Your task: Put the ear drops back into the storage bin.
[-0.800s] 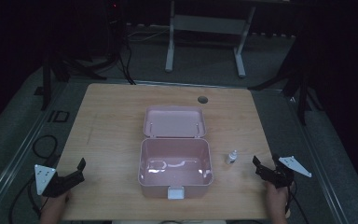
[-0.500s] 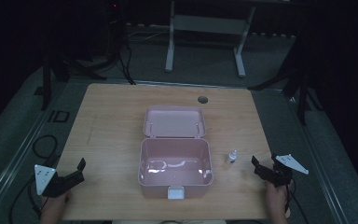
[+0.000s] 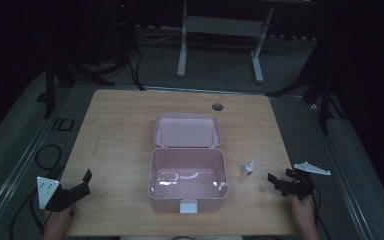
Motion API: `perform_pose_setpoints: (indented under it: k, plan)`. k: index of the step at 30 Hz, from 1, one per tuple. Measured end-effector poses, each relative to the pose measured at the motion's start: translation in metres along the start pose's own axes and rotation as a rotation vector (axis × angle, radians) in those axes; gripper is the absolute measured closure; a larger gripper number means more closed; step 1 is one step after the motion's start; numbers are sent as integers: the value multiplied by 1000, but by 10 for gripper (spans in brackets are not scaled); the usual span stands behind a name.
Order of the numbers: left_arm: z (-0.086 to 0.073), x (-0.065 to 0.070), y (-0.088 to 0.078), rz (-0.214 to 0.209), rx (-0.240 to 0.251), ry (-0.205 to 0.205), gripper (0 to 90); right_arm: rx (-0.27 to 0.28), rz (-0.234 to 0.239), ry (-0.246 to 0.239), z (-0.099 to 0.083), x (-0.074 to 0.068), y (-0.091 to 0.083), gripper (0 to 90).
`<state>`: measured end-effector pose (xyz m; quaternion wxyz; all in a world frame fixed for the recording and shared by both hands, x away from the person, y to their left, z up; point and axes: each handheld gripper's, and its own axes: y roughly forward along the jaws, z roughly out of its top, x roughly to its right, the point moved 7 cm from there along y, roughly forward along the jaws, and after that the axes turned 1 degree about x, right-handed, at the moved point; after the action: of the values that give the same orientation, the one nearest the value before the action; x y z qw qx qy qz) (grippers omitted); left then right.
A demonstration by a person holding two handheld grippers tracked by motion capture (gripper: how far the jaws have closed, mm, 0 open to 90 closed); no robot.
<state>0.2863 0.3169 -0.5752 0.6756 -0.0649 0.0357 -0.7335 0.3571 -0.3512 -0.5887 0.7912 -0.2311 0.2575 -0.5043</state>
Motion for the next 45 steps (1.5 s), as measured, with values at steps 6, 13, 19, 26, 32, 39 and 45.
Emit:
perform_pose_setpoints:
  k: [6,13,19,26,32,39,45]
  plan:
    - [0,0,0,-4,3,-7,4,-122,12,-85,2,-9,-1,112]
    - [0,0,0,-9,4,-9,4,-244,52,-155,9,-18,-6,112]
    - [0,0,0,-11,4,-7,4,-363,47,-221,11,-21,-13,112]
    - [0,1,0,-13,3,-6,4,-584,49,-322,1,-24,-19,112]
    - [0,1,0,-12,4,-7,4,-753,52,-414,-4,-29,-25,112]
    - [0,1,0,-11,3,-8,4,-906,50,-478,-6,-32,-26,112]
    - [0,1,0,-12,5,-7,4,-993,52,-519,-4,-38,-24,112]
